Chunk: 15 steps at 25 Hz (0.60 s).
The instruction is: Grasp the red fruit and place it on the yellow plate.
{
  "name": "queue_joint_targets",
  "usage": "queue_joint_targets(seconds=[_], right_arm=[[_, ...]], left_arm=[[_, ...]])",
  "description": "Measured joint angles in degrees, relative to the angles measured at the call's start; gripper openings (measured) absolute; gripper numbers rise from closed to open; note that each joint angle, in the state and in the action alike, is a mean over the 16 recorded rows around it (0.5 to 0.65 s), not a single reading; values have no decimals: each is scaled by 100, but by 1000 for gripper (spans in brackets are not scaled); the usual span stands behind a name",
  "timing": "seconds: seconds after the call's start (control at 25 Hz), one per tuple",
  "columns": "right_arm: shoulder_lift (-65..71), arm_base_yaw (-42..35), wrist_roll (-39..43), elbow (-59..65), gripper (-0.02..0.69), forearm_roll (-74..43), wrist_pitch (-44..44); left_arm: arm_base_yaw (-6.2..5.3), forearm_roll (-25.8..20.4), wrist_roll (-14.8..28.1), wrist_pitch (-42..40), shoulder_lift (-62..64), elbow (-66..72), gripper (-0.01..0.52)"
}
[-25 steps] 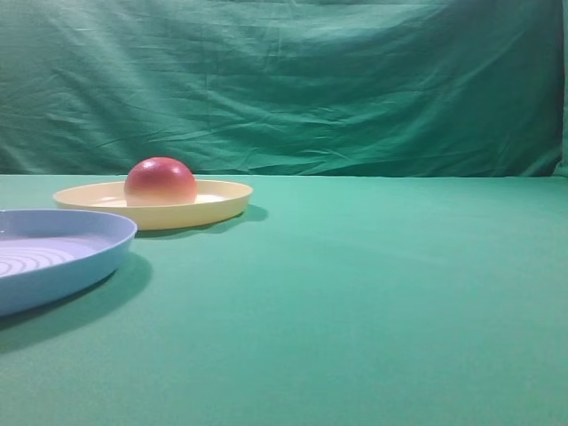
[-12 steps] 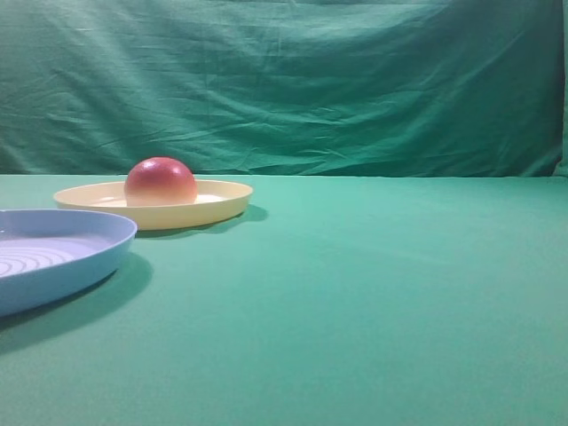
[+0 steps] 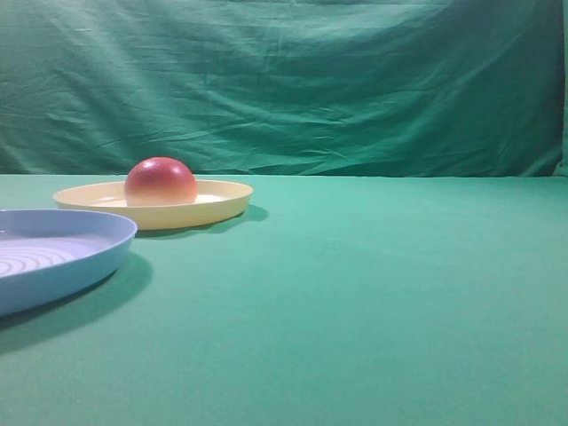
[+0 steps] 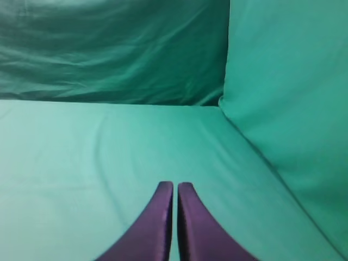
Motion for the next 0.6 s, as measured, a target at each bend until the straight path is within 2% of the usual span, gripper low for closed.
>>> queue_joint_targets(seconds=[0.6], right_arm=[[0, 0, -83, 121, 0, -5, 381]], left_arm=[[0, 0, 0, 0, 0, 0, 0]])
